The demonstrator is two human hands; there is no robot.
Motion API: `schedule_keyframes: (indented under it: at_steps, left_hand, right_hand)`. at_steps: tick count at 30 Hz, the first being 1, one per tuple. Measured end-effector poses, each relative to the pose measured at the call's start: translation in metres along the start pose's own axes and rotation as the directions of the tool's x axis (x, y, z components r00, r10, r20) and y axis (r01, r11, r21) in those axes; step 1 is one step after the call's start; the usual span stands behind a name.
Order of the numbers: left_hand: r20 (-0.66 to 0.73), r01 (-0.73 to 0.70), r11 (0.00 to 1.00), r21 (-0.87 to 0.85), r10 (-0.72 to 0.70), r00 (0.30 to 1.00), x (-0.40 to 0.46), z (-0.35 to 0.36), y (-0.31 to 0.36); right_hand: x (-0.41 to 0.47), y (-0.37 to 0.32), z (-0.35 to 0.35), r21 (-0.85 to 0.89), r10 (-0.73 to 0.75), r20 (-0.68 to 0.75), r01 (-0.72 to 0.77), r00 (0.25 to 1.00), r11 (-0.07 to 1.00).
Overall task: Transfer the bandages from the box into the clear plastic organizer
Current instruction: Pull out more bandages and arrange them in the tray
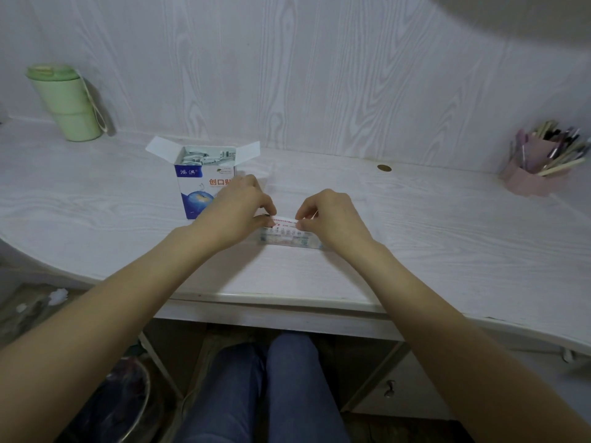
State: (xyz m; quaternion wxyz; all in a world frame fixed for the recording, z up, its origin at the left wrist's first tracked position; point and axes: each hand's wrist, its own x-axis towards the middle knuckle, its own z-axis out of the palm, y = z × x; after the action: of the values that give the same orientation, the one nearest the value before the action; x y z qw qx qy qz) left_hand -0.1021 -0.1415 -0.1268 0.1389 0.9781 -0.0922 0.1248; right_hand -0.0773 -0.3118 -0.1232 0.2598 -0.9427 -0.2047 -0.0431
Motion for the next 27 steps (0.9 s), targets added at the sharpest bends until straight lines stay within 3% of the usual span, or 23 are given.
schedule_keyframes:
  at_steps: [15,21,27]
  left_hand:
    - [0.148,0.027,0.997,0.070,-0.037,0.988,0.010,-0.007,0.002]
    - [-0.021,0.014,0.998,-0.063,-0.015,1.000,0.000,-0.019,0.004]
    - [-0.250,-0.015,0.995,-0.096,-0.009,0.968,-0.011,-0.048,-0.010]
  right_hand:
    - [0.002,-0.009,-0.002,0.012,0.003,0.073,-0.004,0.997,1.000]
    - [0.003,-0.008,-0.008,0.068,-0.007,0.015,0.006,1.000,0.998]
    - [0.017,-0.033,-0.014,0.081,-0.130,-0.246,0.154,0.960,0.985]
